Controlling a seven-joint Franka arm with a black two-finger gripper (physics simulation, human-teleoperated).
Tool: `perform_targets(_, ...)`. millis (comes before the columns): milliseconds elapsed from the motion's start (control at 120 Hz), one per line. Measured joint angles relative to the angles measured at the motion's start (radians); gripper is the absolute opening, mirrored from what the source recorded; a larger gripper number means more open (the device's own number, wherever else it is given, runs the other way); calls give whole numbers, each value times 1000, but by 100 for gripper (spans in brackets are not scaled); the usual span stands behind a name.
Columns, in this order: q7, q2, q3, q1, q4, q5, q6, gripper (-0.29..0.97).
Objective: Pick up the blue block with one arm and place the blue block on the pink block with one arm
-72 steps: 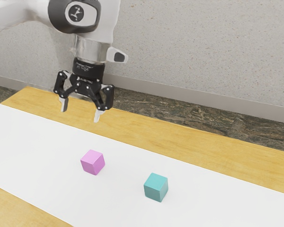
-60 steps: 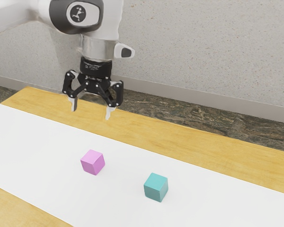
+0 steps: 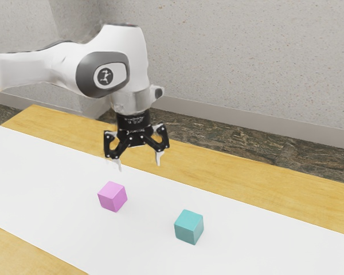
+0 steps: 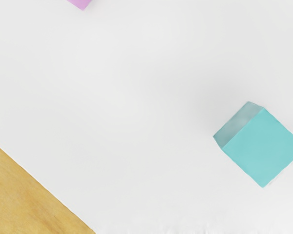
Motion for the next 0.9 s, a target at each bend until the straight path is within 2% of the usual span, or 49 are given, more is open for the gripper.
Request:
perform_targets(75, 71, 76, -5, -152, 12, 2, 69, 68)
perform_targets(158, 177, 197, -11, -248, 90, 17, 121, 68)
perform_targets(233, 260, 266, -20, -152, 116, 35, 182, 68)
perform_targets(325, 349, 254, -22, -83, 22, 45, 292, 68)
perform_targets(667, 584, 403, -58, -85, 11, 45, 508, 68)
perform_targets(900, 672, 387, -66, -119, -61, -1, 612, 68)
